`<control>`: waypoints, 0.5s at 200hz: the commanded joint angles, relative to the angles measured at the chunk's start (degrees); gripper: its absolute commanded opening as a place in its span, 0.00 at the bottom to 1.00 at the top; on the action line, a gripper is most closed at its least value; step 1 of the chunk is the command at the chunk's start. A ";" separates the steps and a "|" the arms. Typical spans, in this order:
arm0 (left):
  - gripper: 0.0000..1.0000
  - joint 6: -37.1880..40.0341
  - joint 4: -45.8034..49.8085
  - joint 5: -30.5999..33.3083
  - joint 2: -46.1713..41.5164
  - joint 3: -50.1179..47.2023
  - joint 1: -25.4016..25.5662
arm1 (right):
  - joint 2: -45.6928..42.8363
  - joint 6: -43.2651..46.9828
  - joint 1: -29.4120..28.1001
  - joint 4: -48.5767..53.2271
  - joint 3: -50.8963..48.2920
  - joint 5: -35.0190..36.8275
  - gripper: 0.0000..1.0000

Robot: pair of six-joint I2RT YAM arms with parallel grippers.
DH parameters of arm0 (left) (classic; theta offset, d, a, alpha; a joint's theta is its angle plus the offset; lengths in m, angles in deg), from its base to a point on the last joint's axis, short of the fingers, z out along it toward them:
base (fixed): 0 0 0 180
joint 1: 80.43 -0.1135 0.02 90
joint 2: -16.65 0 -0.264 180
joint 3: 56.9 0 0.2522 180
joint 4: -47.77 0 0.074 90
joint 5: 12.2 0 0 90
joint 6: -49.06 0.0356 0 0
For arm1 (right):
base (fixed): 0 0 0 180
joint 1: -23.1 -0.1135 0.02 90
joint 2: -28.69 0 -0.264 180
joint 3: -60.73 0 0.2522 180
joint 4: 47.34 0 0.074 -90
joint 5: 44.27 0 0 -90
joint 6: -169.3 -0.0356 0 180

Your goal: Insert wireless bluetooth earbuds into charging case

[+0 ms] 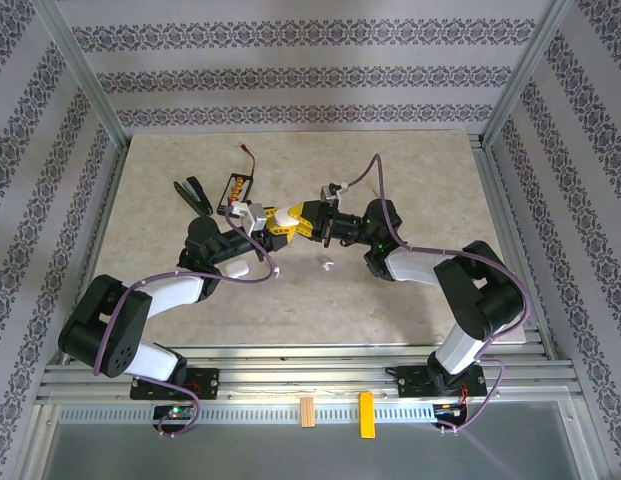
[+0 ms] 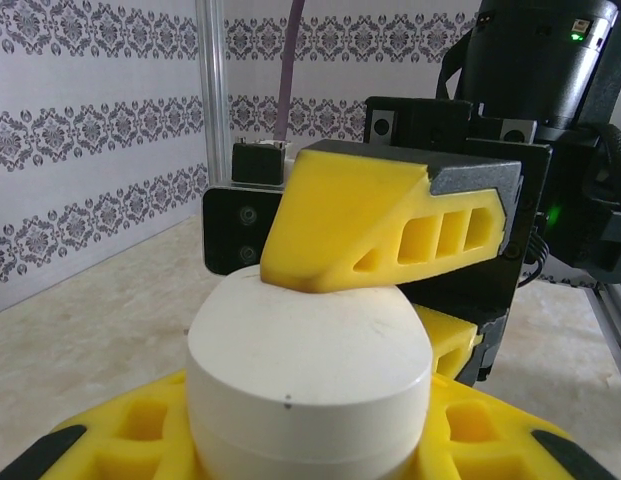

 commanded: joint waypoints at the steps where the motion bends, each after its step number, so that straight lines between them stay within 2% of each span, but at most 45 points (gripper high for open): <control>1: 0.22 -0.14 -3.29 -1.13 -0.10 0.83 0.44 | 0.29 1.88 -0.51 -1.41 -0.09 0.44 0.22; 25: 0.34 0.32 -2.50 -0.67 -0.68 0.36 0.45 | 0.23 5.66 0.12 2.43 0.15 0.21 0.21; 74: 0.78 3.90 3.58 3.34 -4.47 -2.74 0.34 | 3.18 11.66 4.22 6.31 2.00 0.26 0.19; 100: 0.91 6.94 10.26 6.35 -7.58 -3.92 0.42 | 6.78 15.59 6.36 9.22 4.83 0.23 0.19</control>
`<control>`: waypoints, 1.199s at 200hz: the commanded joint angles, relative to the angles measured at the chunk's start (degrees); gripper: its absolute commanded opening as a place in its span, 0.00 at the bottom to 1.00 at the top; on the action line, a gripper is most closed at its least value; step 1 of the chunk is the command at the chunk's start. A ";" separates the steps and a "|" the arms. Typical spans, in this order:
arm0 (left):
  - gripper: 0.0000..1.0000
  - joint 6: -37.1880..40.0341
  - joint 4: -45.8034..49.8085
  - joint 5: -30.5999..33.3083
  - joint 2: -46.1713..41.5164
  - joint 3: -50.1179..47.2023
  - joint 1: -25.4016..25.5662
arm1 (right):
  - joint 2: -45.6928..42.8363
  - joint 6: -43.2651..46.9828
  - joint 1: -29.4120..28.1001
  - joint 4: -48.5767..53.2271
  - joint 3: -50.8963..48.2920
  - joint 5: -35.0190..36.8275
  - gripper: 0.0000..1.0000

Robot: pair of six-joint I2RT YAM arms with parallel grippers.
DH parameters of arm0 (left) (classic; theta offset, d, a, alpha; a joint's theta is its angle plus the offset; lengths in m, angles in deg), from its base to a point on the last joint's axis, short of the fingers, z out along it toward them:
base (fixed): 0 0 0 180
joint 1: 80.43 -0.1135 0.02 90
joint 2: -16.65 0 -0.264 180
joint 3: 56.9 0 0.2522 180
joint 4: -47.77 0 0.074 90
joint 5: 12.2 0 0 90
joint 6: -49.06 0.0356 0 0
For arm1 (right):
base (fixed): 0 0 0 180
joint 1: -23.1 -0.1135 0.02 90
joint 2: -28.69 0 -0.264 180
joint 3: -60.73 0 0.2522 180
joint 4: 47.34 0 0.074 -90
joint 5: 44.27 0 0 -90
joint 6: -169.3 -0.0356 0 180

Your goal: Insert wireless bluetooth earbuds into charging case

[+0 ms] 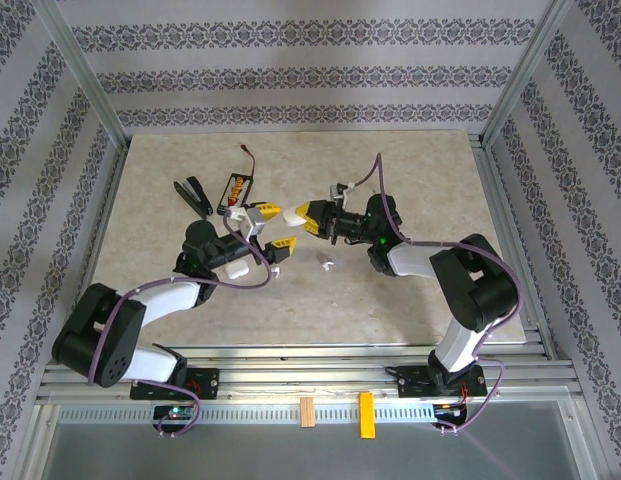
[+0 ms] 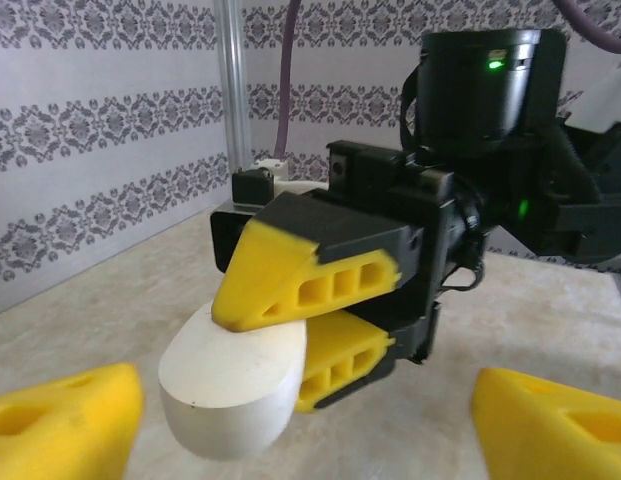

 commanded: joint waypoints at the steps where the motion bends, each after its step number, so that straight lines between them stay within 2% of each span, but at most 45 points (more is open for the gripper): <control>1: 0.91 3.84 6.43 3.14 -3.40 -1.31 0.43 | 3.00 6.57 1.73 2.33 3.82 0.23 0.19; 34: 1.00 5.40 15.08 5.82 -6.32 -1.69 0.43 | 10.59 8.42 3.94 3.20 9.18 1.78 0.19; 100: 0.99 3.39 24.36 17.36 -10.37 -2.60 0.43 | 22.79 16.38 5.76 14.19 21.94 6.72 0.21; 138: 0.99 -1.41 31.94 27.33 -11.87 -1.85 0.44 | 26.83 21.65 5.72 22.25 28.38 9.35 0.21; 161: 0.99 -4.72 37.71 32.50 -12.61 -0.63 0.50 | 27.64 26.46 5.59 28.97 30.96 12.29 0.21; 200: 0.99 -9.09 50.27 36.57 -11.79 3.52 0.43 | 27.42 35.72 4.54 40.89 34.25 18.49 0.21; 227: 0.99 -10.78 54.80 37.28 -10.68 4.53 0.51 | 27.72 38.71 4.25 44.71 35.16 21.73 0.22; 240: 0.99 -14.82 56.70 40.33 -10.23 4.78 0.39 | 27.75 39.81 4.20 45.94 35.42 22.88 0.22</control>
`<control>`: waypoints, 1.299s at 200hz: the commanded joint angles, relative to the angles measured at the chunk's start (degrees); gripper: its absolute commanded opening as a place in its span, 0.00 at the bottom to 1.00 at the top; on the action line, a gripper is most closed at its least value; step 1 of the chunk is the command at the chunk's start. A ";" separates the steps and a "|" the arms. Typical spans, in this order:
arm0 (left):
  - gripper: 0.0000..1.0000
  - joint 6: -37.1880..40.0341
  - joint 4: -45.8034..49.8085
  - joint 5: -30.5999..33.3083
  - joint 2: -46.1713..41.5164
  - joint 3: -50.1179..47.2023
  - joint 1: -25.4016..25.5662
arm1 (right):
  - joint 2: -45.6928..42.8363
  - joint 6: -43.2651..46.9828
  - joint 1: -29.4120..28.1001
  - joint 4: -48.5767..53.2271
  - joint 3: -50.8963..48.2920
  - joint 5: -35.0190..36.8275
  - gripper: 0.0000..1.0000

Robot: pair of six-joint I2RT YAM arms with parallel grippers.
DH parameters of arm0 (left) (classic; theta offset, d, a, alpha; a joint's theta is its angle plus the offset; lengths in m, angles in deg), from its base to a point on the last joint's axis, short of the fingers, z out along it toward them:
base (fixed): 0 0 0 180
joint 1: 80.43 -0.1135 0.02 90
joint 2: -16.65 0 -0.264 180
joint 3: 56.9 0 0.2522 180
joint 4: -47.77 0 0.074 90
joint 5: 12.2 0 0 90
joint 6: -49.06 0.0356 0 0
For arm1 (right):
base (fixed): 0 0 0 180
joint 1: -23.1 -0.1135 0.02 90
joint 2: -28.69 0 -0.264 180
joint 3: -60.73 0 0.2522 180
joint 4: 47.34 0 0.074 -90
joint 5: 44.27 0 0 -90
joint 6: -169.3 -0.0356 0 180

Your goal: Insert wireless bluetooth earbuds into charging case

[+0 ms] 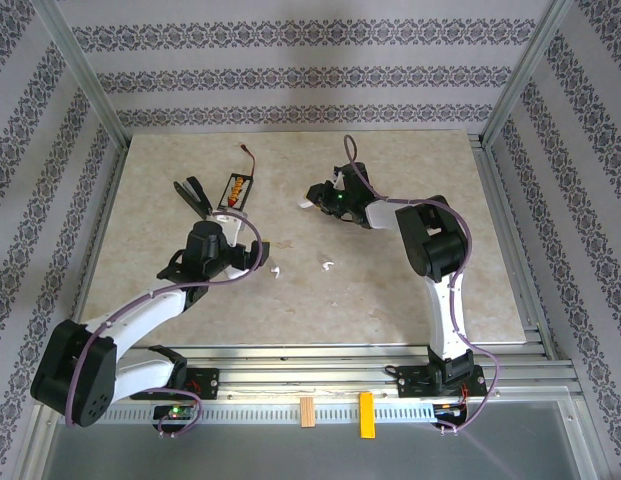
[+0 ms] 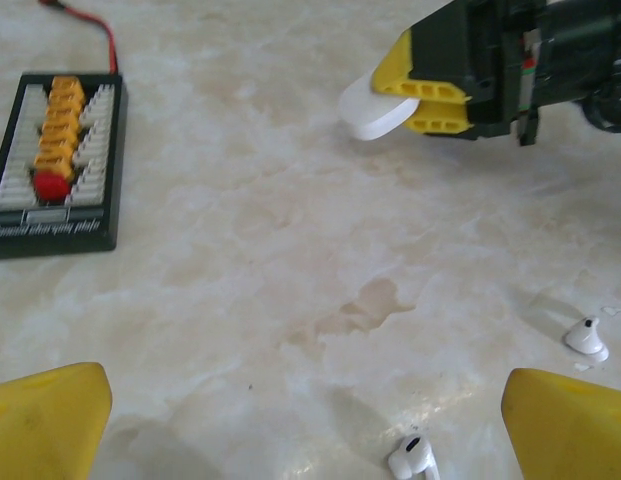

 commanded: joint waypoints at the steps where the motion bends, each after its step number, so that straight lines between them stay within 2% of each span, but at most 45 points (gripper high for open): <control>1: 0.99 -6.70 8.13 5.18 0.93 1.64 0.32 | 0.75 5.61 -0.79 5.39 1.67 4.62 0.22; 38: 0.99 -13.89 16.39 9.47 3.46 4.24 0.08 | -0.39 9.67 -0.63 10.61 2.79 8.34 0.28; 71: 0.99 -17.90 20.82 9.95 6.07 5.73 -0.14 | -2.31 12.61 0.02 13.43 2.28 11.53 0.42; 85: 0.99 -21.73 23.38 10.72 6.91 6.49 -0.64 | -3.47 13.63 0.43 13.52 1.47 12.18 0.53; 108: 0.99 -23.40 25.70 9.80 8.25 7.73 -1.31 | -7.20 17.65 0.43 14.60 -0.62 15.03 0.68; 135: 0.99 -27.00 29.22 9.35 9.75 9.35 -2.65 | -12.91 25.02 0.17 10.93 -5.66 14.68 0.77; 179: 0.99 -32.00 25.47 0.22 10.16 7.50 -10.05 | -20.60 50.21 -3.63 7.68 -12.24 8.90 0.82; 208: 0.99 -36.45 21.59 -4.93 8.22 4.39 -15.59 | -22.57 64.07 -5.87 7.15 -14.60 -6.37 0.85; 245: 0.99 -37.32 21.44 -6.44 7.16 2.50 -19.52 | -20.71 79.48 -10.99 15.16 -10.86 -17.59 0.83; 260: 0.99 -38.04 20.45 -7.48 6.31 0.96 -20.98 | -19.30 83.96 -13.10 16.25 -9.38 -19.86 0.81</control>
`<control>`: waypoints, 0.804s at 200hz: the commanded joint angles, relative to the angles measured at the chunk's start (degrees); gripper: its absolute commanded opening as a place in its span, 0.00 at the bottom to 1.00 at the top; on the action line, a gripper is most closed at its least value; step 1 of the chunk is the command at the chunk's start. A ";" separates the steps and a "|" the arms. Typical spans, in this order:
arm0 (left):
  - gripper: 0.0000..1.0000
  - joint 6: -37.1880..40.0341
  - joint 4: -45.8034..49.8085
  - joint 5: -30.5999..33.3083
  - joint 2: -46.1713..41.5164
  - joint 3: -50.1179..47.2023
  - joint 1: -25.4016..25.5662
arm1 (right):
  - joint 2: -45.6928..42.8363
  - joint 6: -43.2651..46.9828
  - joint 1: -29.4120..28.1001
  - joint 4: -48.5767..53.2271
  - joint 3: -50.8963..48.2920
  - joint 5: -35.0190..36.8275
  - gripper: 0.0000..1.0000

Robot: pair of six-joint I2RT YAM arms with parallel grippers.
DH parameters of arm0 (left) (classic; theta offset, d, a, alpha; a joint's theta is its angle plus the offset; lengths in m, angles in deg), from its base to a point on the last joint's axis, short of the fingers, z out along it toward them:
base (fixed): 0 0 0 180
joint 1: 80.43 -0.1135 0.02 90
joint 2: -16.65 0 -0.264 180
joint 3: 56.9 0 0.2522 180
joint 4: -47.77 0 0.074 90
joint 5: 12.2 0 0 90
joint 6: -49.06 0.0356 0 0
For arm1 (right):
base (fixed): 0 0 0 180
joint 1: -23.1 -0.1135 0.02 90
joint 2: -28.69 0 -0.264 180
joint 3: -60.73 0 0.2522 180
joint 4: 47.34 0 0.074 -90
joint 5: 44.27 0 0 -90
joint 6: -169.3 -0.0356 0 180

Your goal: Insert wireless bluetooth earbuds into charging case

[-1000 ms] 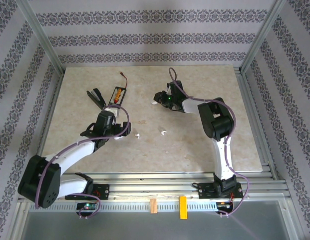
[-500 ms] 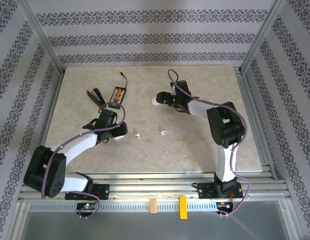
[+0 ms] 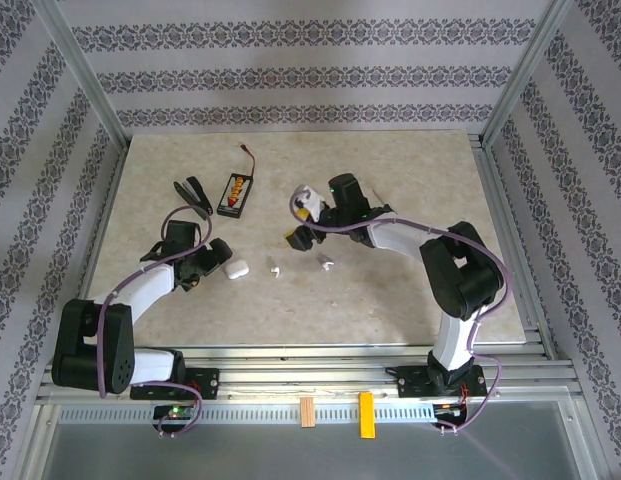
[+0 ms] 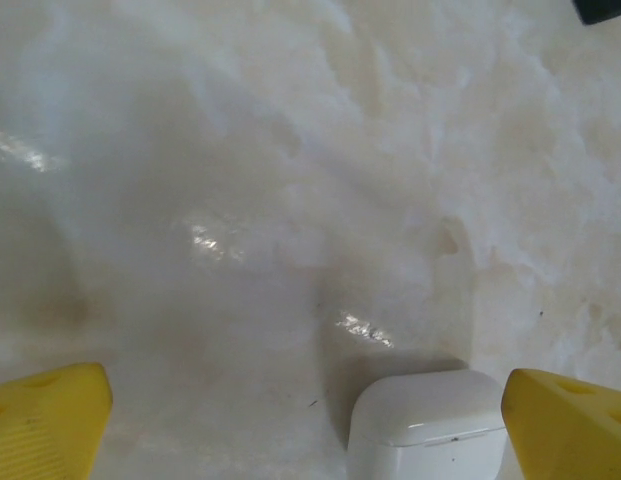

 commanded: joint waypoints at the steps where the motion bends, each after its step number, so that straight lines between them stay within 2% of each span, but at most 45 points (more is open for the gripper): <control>1: 0.99 -2.84 -2.42 -2.78 -1.87 -2.13 -2.24 | 1.89 14.07 -2.86 3.74 3.39 -10.20 0.81; 47: 0.99 -3.03 -0.40 -2.22 -5.03 -4.36 -5.13 | 8.10 23.92 -7.30 11.48 11.94 -9.46 0.77; 95: 0.99 -3.61 1.21 -0.21 -8.77 -5.96 -6.73 | 15.56 34.52 -11.78 26.87 23.99 -0.24 0.78; 132: 0.99 -3.38 1.64 -0.40 -9.13 -6.39 -7.49 | 20.55 38.80 -14.35 33.44 30.74 5.67 0.77; 161: 0.99 -3.34 1.30 -0.73 -9.19 -6.69 -7.65 | 23.39 40.06 -15.81 35.70 34.26 7.68 0.77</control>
